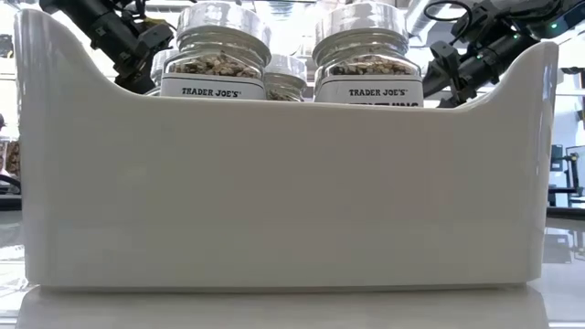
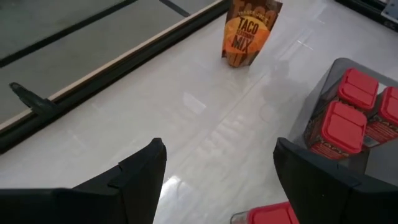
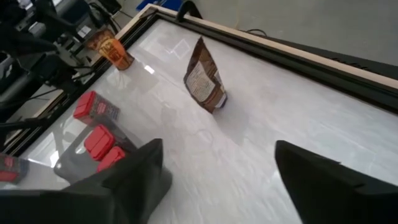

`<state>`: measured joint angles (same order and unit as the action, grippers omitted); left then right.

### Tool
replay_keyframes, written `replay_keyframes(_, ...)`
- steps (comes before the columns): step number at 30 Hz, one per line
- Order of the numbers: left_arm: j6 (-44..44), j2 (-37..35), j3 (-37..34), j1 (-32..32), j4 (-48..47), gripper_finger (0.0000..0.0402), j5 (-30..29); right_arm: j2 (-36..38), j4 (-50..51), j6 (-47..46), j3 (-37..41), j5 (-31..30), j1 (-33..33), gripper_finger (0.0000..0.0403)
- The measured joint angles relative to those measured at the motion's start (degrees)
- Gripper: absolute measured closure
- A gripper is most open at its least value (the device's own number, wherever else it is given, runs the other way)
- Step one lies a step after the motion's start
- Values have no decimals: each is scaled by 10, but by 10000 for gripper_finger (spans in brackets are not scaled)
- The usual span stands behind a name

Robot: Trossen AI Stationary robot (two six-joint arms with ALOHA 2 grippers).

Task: Sort spices by type
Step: Put the red seasoning can into the black bin

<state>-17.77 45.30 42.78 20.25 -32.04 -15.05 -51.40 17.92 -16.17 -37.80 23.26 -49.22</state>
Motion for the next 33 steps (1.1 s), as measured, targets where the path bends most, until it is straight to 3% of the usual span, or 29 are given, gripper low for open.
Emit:
replay_keyframes(8,-1,-1,0,0,-25,117,-5,0,-2,1,0,0,0,7)
replay_keyframes(17,-81,-1,0,0,-32,117,-5,0,-1,1,0,0,0,7)
replay_keyframes(23,-69,1,0,0,-21,117,1,0,-1,0,0,0,0,5)
replay_keyframes(29,81,38,2,-1,-26,118,126,0,-5,-23,0,0,0,5)
replay_keyframes(33,143,85,28,-1,-35,118,174,0,-4,-24,0,0,0,5)
